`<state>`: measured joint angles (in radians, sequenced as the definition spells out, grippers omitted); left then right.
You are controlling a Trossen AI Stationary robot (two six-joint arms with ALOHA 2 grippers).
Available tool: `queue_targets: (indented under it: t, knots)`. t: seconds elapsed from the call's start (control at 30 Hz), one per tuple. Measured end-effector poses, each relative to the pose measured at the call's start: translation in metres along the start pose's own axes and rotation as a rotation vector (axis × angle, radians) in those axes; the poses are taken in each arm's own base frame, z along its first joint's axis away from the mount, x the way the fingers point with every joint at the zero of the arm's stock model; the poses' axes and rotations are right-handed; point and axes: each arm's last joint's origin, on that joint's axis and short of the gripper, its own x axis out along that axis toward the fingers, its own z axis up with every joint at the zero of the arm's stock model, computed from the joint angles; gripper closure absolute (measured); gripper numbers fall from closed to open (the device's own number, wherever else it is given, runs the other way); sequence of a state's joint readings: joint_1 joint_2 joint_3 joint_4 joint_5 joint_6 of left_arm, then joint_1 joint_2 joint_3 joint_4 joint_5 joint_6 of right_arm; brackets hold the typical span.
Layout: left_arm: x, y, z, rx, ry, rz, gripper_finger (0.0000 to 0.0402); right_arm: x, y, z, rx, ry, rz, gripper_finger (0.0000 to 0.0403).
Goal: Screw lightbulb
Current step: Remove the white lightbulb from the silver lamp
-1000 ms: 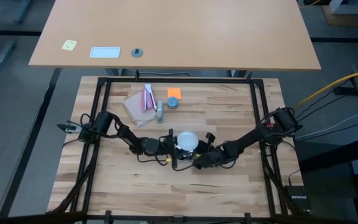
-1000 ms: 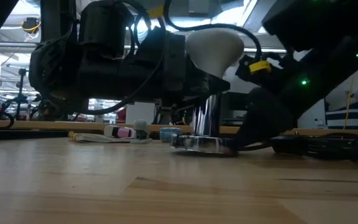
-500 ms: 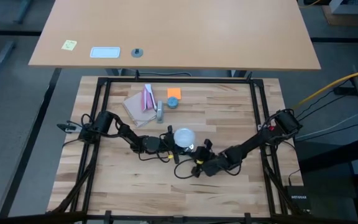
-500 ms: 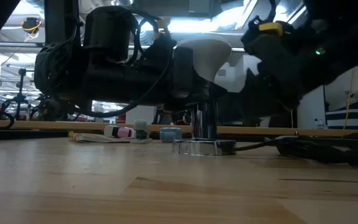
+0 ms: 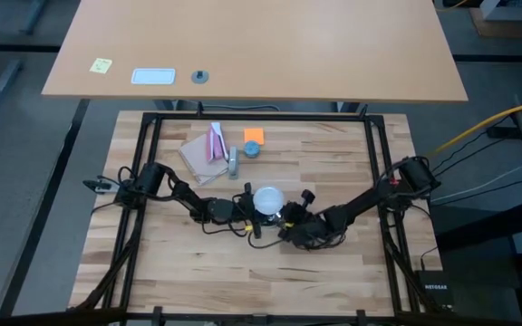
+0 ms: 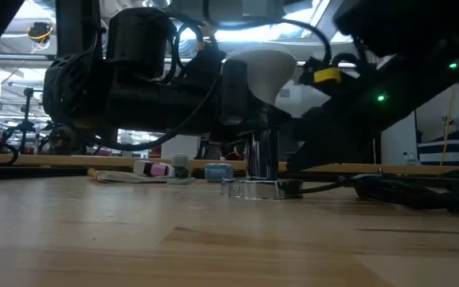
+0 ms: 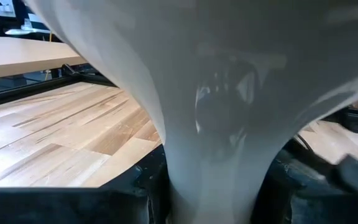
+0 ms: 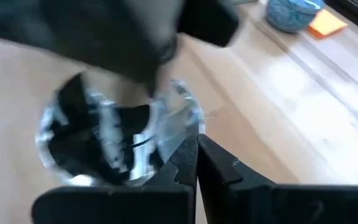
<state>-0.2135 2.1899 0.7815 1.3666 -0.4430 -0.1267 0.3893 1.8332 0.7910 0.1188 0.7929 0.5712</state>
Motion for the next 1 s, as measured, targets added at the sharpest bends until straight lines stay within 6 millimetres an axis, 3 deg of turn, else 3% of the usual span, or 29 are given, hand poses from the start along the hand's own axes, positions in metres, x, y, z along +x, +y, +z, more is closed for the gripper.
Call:
queue_targets:
  t: [0.43, 0.7, 1.0]
  knots:
    - [0.000, -0.001, 0.000, -0.005, 0.000, -0.008, 0.0249, 0.034, -0.030, 0.016, -0.079, 0.105, 0.080, 0.0394]
    - [-0.001, 0.000, 0.000, 0.000, -0.005, 0.035, 0.0249, 0.027, -0.022, 0.010, -0.109, 0.149, 0.162, 0.0394]
    - [-0.001, 0.000, 0.001, 0.000, -0.012, 0.073, 0.0249, 0.010, -0.004, -0.001, -0.026, 0.157, 0.189, 0.0394]
